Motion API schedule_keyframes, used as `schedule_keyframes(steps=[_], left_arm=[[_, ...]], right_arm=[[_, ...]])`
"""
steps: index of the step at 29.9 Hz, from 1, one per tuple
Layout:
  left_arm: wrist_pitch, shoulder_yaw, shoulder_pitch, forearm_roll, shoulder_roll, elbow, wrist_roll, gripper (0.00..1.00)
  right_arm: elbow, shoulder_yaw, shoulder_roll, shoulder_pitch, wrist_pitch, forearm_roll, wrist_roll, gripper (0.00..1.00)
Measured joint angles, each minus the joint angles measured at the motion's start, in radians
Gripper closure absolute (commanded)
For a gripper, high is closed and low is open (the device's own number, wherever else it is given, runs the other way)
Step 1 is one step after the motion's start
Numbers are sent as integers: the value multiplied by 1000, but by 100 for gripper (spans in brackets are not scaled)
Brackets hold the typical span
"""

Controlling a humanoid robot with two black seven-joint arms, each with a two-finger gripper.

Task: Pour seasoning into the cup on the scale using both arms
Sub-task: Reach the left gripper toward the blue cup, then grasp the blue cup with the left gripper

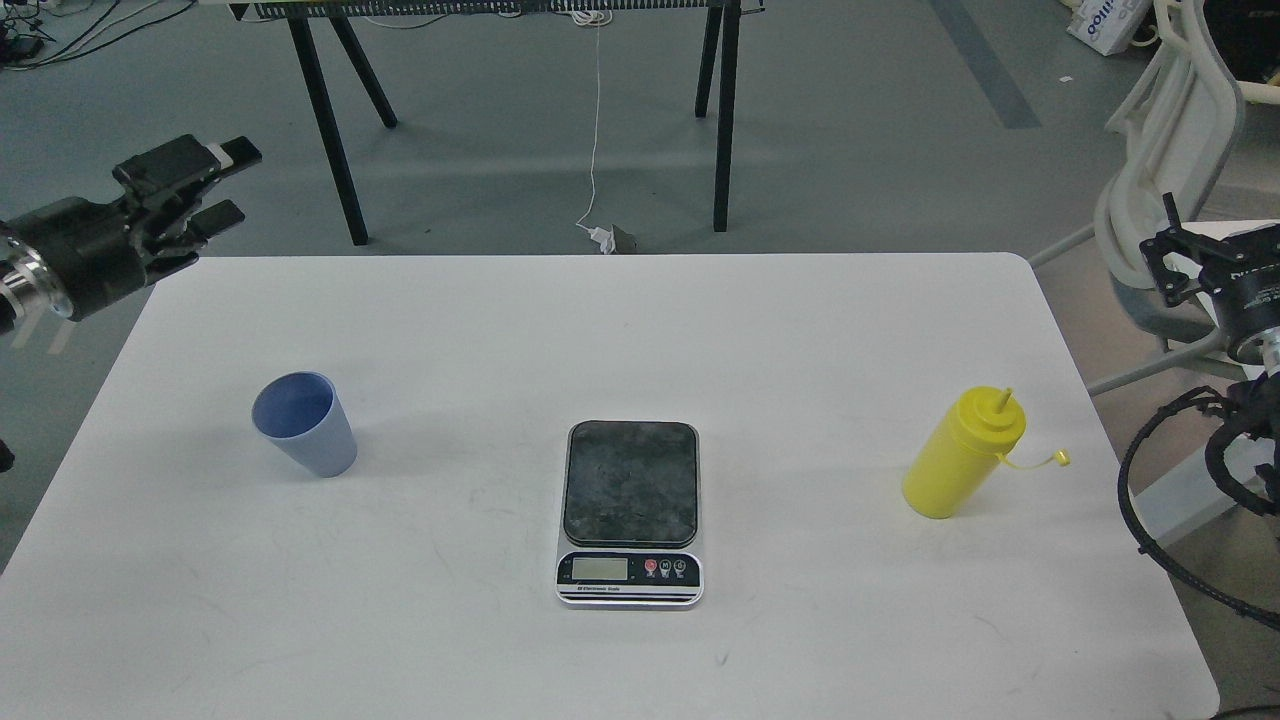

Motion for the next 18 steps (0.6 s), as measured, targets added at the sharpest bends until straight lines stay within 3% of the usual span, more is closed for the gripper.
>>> schedule_keyframes(steps=[5, 10, 18], left_arm=[[184, 59, 33, 313, 4, -54, -15, 6], [406, 191, 46, 627, -2, -54, -15, 16], [545, 387, 45, 761, -81, 109, -16, 27]], right_arm=[[0, 11, -13, -10, 0, 0, 0, 0], [-1, 15, -20, -12, 0, 0, 0, 0], [0, 26, -32, -12, 0, 0, 0, 0]])
